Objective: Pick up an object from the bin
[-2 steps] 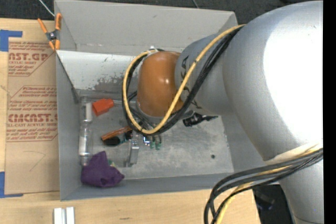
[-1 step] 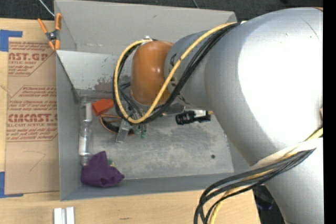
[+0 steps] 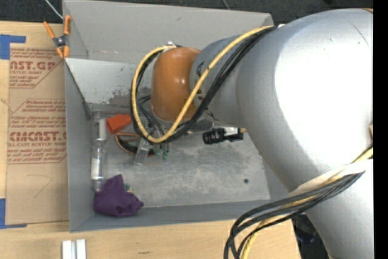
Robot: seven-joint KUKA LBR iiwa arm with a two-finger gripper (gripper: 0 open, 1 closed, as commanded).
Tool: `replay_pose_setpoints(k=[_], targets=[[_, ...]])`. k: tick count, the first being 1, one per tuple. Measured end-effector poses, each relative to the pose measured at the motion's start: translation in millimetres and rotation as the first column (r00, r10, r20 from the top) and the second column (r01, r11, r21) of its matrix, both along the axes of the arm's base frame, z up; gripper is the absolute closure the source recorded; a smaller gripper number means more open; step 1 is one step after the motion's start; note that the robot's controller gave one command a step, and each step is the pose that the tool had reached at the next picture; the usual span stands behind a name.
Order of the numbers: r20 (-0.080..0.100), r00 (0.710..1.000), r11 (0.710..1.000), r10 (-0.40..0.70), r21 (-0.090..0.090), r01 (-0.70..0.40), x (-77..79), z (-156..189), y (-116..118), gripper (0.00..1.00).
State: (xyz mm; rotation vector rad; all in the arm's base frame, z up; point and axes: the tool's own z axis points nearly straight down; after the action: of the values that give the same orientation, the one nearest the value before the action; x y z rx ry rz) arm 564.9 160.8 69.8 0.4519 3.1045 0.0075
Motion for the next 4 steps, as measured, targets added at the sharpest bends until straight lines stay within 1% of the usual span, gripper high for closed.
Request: replay_pose_setpoints(k=[1, 2, 3, 4], targets=[[-0.003, 0.999, 0.999, 0.052, 0.0, -0.052, -1.5, 100.9, 3.5, 1.0], [0.003, 0.999, 0.999, 0.053, -0.001, -0.053, 3.6, 90.0, -2.9, 1.0], [-0.004, 0.999, 0.999, 0.051, -0.002, -0.051, 15.3, 44.1, -0.7, 1.0], [0.006, 0.999, 0.999, 0.04, 0.001, -0.04, 15.9, 63.1, 9.0, 1.0]])
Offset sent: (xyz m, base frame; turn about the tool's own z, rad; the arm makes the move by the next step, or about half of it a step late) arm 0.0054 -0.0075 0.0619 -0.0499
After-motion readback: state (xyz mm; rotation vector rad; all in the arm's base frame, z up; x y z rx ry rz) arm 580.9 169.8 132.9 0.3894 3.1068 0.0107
